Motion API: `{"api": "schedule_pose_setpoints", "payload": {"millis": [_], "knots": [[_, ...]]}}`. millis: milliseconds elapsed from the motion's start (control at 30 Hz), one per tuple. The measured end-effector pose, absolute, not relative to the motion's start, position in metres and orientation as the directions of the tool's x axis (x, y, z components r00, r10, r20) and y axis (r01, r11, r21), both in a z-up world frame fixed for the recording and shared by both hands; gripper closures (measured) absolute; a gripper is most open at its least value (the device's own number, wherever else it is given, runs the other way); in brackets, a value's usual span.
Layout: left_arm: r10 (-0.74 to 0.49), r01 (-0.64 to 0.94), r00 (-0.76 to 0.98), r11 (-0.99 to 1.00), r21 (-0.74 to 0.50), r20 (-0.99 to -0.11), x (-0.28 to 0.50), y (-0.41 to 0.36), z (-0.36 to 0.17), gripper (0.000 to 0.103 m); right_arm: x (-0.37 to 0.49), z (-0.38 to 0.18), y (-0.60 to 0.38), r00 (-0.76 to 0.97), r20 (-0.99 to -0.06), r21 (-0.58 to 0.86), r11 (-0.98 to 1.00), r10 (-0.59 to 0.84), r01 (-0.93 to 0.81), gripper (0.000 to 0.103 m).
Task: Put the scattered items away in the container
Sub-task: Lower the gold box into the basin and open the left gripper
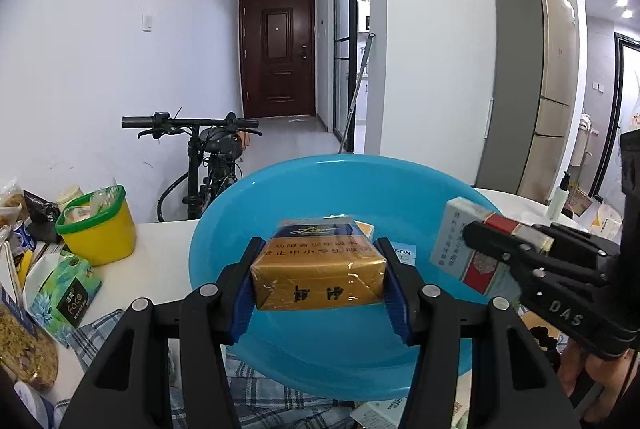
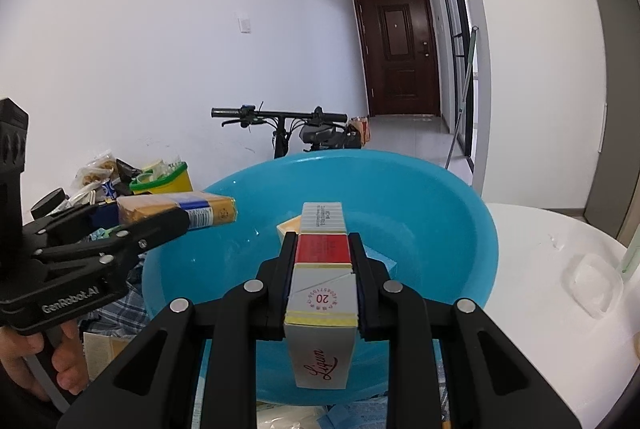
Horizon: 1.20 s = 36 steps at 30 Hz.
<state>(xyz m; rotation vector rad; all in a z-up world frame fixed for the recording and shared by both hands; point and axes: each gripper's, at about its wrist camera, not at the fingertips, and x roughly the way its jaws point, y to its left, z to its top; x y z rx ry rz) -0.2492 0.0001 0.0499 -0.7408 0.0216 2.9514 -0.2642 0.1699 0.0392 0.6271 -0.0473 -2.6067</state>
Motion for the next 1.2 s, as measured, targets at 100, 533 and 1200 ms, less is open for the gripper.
{"api": "schedule_pose_setpoints", "payload": {"millis": [100, 533, 1200], "knots": [[0.098, -0.102, -0.876, -0.995, -0.018, -0.473, -0.249, 0.001, 0.049, 0.046, -0.261, 0.043, 0.17, -0.796, -0.41, 0.136, -0.892, -0.446, 0.43, 0.081], [0.087, -0.094, -0.872, -0.995, -0.01, -0.482, -0.252, 0.002, 0.045, 0.046, -0.255, 0.046, 0.17, -0.804, -0.393, 0.125, -0.892, -0.446, 0.434, 0.081], [0.021, -0.01, -0.869, -1.0, -0.025, -0.494, -0.258, -0.016, 0.037, 0.0, -0.253, 0.047, 0.174, -0.811, -0.389, 0.121, -0.897, -0.437, 0.425, 0.081]]}}
